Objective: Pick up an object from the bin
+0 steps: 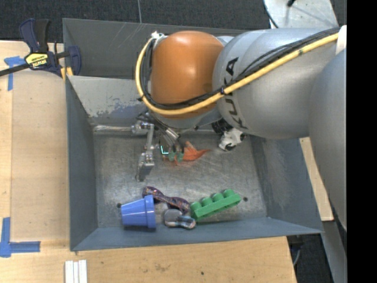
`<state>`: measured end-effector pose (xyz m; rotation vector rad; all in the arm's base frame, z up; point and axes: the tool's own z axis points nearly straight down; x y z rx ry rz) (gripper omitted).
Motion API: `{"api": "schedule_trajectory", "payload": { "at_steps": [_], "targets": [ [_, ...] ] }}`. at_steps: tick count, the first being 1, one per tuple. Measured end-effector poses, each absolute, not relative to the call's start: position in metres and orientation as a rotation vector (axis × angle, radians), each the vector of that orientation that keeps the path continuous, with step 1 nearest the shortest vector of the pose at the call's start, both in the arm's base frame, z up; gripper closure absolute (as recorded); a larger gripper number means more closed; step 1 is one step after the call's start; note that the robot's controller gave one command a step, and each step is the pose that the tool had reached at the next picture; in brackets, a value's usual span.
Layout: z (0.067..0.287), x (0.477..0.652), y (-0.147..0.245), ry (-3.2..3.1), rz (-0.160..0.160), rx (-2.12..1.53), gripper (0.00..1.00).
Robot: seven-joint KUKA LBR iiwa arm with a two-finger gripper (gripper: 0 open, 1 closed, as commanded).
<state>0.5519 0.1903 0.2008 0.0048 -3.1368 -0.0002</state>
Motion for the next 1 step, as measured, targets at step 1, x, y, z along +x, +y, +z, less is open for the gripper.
{"api": "schedule_trajectory", "payload": {
  "at_steps": [1],
  "targets": [
    [0.2046,0.5539,0.1894,-3.144,-0.002,0.0,0.0]
  ]
}}
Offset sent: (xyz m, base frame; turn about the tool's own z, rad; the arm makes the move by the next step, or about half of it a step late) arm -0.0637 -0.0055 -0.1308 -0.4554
